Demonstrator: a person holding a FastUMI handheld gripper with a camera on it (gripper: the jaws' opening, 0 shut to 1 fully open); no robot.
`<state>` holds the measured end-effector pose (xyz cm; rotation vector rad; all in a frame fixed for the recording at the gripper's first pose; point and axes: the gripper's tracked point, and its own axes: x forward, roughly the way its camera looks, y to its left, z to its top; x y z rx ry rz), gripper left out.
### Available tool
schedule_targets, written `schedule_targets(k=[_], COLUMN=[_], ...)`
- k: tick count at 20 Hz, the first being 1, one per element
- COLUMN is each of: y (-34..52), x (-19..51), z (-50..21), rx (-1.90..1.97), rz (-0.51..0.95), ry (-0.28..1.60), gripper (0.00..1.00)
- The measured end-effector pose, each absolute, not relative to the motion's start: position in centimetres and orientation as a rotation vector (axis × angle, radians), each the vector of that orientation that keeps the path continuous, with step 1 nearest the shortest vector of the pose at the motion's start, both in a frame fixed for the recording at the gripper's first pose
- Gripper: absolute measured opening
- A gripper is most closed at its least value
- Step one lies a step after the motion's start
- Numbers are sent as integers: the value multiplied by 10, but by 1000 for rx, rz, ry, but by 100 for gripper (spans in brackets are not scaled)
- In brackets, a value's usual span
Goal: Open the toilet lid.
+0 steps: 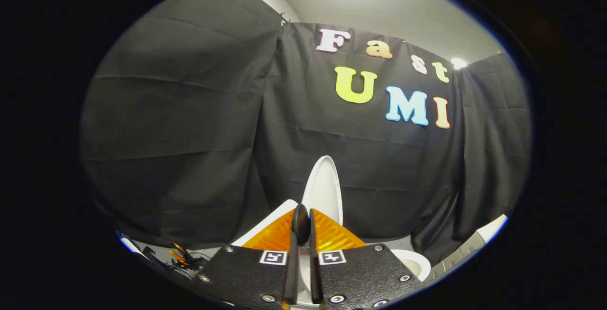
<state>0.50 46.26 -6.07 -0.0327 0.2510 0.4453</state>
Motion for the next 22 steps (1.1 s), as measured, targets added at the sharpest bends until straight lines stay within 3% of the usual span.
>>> schedule_targets(k=[2,6,7,11,14,16,20,22], y=[465,455,455,416,354,300,175,134], x=[-2,-27,-37,-69,-74,-63,-28,-21], z=[-61,-51,-44,2,49,70,51,44], rx=[22,105,129,232,310,326,219,234], rz=[484,545,578,654,631,578,357,325], ry=[277,306,300,212,83,-3,-35,-37], gripper=[24,90,96,95,95,95,95,95])
